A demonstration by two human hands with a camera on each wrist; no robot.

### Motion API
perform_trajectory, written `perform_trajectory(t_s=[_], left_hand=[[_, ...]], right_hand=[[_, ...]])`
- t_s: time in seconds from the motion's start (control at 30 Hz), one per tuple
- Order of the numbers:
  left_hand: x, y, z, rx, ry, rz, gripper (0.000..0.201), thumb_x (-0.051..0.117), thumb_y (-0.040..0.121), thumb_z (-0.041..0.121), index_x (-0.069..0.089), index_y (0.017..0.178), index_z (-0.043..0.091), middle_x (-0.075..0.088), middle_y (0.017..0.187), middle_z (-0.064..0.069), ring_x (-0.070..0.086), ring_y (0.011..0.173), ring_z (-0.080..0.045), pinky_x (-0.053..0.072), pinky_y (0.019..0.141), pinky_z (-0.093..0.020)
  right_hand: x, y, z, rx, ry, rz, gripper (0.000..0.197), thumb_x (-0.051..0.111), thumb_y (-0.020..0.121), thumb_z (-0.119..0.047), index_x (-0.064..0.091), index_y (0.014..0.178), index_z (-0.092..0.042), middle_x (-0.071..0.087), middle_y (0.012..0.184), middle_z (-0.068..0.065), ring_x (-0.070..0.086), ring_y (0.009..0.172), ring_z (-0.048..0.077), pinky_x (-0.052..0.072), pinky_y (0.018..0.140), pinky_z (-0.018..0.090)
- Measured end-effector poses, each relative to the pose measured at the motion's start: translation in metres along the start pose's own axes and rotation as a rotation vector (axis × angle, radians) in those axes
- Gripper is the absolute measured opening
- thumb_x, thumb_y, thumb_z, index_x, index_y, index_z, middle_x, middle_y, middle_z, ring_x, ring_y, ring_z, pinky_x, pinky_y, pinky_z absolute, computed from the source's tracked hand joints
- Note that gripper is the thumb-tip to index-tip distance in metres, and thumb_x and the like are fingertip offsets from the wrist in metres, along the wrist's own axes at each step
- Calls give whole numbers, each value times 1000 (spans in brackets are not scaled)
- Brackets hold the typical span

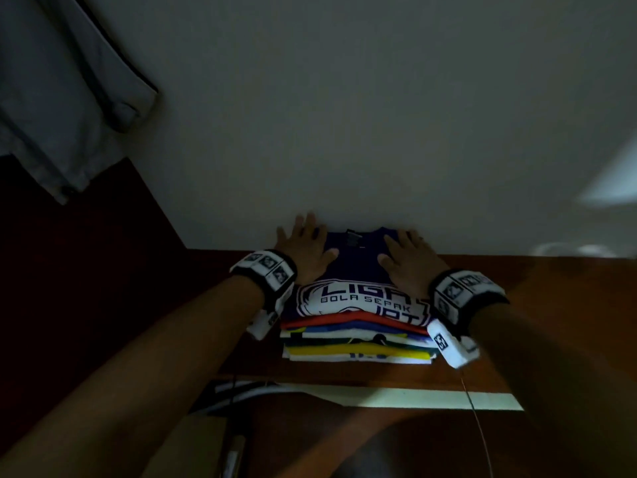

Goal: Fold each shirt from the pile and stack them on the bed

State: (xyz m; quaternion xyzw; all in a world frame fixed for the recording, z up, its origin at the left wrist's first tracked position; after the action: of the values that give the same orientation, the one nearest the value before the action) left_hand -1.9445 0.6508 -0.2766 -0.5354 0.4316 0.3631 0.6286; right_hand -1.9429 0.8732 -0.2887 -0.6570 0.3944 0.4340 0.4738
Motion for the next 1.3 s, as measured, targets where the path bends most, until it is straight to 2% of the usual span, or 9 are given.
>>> perform_trajectory(t_s=[0.17,0.3,0.4,0.53,0.67,0.8,0.93,1.03,1.3], left_hand=[[57,36,-5,-37,-27,-103,89,12,98,76,-25,158,23,-34,164,-5,-25,155,-25,-12,124,-56],[72,44,-42,-103,-85,-92,85,5,95,77,-34,153,29,-33,165,-6,-24,155,-27,-14,122,-59],[56,39,-41,-107,-86,-34,84,1,97,73,-32,155,21,-34,164,-8,-28,153,-27,-16,122,-59],[54,17,11,46,-99,-38,80,1,101,68,-25,158,18,-35,163,-3,-30,152,-24,-16,122,-58],[88,-9,7,56,-71,-31,77,-4,99,66,-21,159,20,-28,167,-4,-27,154,-22,-14,123,-56],[88,-28,-12,-27,-18,63,74,1,104,61,-18,161,18,-26,167,-9,-24,155,-25,-16,122,-58],[64,-29,17,-75,-133,217,69,8,108,51,-14,162,16,-23,168,-9,-20,156,-28,-15,123,-57],[82,-30,41,-19,-164,207,64,8,109,49,-10,163,20,-16,170,-9,-15,157,-26,-11,125,-53],[107,-47,19,-48,-150,308,65,5,108,51,-4,164,21,-8,172,-6,-11,158,-24,-9,126,-53]], right_hand=[[45,29,18,77,-20,-167,77,11,103,-65,-22,159,-24,-34,163,5,-27,152,25,-11,125,47],[65,31,45,117,39,-209,71,11,104,-59,-20,160,-27,-39,160,3,-32,150,25,-13,123,54],[53,27,47,165,50,-142,70,11,106,-56,-16,161,-21,-33,163,10,-30,150,30,-12,123,55],[40,-5,-8,-31,-27,-47,61,14,111,-37,-10,161,-11,-23,165,18,-25,152,37,-12,123,54],[70,-28,-13,-68,11,-98,89,-18,91,-69,-5,163,-18,-14,169,7,-18,155,24,-11,125,45],[66,-34,3,46,39,-48,64,1,106,-51,-6,163,-21,-14,170,5,-16,156,21,-11,125,44],[53,-36,-32,19,64,158,63,3,107,-47,2,164,-19,-9,170,6,-13,156,25,-8,126,46],[69,-43,-53,-18,77,214,80,-12,94,-52,11,164,-22,4,171,6,-3,157,26,-2,127,47],[89,-63,-25,79,63,320,76,-6,97,-51,24,161,-23,22,168,7,17,155,28,14,126,48]])
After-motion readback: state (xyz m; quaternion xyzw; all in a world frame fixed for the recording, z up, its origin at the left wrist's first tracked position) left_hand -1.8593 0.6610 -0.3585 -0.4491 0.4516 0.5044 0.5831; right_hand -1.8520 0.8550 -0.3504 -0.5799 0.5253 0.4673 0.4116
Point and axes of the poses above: each hand's wrist, its own y-axis towards the middle knuckle, its own x-axis out of the palm, z = x × y, the point moved 5 cm from there along y, towards the middle knuckle
